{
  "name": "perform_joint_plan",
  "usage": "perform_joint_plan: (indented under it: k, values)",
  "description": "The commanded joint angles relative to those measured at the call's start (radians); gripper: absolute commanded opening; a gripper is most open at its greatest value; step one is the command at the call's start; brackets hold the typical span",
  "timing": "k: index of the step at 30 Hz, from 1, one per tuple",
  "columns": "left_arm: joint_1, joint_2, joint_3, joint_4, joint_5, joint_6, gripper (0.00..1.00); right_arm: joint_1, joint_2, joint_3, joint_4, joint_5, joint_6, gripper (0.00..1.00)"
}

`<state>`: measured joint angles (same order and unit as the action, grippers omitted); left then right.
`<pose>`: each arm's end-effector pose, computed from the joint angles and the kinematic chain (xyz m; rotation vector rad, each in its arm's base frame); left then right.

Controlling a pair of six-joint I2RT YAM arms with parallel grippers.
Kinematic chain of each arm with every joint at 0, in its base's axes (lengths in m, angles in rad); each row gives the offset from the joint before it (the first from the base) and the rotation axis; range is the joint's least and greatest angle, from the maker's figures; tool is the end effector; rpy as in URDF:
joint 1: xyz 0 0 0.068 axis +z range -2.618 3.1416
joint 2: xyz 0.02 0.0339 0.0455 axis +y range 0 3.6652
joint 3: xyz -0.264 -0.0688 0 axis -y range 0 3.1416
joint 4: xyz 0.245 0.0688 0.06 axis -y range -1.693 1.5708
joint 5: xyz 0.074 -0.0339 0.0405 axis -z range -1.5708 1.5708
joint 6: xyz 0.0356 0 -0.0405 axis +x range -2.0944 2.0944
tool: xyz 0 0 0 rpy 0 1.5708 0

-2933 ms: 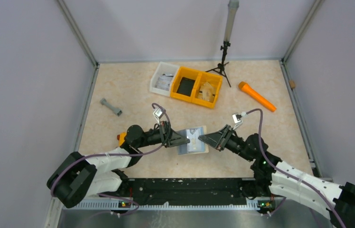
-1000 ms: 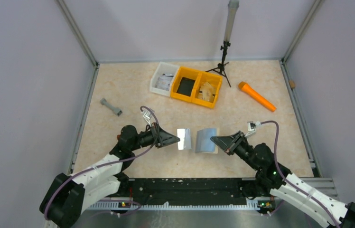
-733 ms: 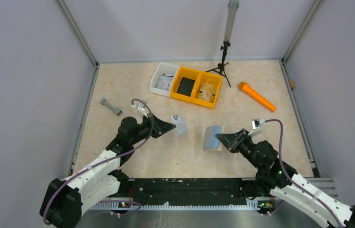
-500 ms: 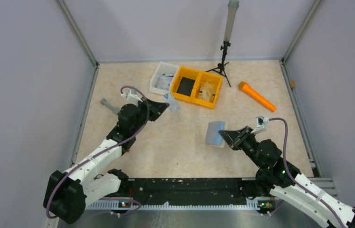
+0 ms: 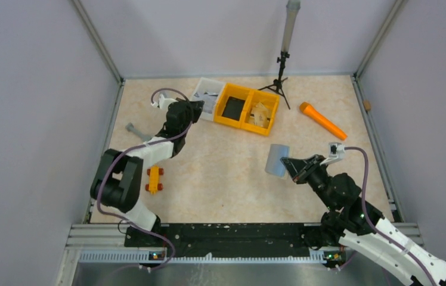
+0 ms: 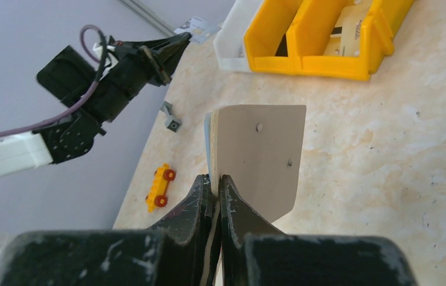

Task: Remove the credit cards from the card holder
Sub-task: Place the credit card in the storage box.

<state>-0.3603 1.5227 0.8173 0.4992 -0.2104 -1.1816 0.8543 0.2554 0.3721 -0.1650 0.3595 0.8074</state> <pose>0.3201 -0.1126 0.2418 -0.8894 1.6428 -0.9128 0.0804 0.0733 0.2631 0.2520 1.6902 0.9785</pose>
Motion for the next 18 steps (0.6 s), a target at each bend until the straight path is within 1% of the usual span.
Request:
perform_joint_plan:
  k: [1, 3, 5, 8, 10, 15, 18]
  values:
    - [0.041, 0.171, 0.150, 0.205, 0.029, -0.086, 0.00, -0.008, -0.012, 0.056, 0.050, 0.031, -0.058, 0.00]
    - [0.054, 0.249, 0.222, 0.214, 0.057, -0.116, 0.00, -0.007, -0.011, 0.065, 0.041, 0.039, -0.070, 0.00]
    - [0.063, 0.304, 0.269, 0.185, 0.057, -0.148, 0.00, -0.007, -0.015, 0.074, 0.033, 0.046, -0.082, 0.00]
    - [0.064, 0.361, 0.307, 0.164, 0.003, -0.176, 0.00, -0.007, -0.025, 0.077, 0.038, 0.052, -0.091, 0.00]
    - [0.068, 0.401, 0.336, 0.162, -0.007, -0.184, 0.00, -0.007, -0.034, 0.072, 0.043, 0.059, -0.091, 0.00]
    - [0.075, 0.507, 0.405, 0.176, 0.027, -0.229, 0.00, -0.007, -0.034, 0.070, 0.037, 0.086, -0.087, 0.00]
    - [0.076, 0.542, 0.424, 0.181, 0.037, -0.253, 0.00, -0.007, -0.033, 0.067, 0.038, 0.088, -0.085, 0.00]
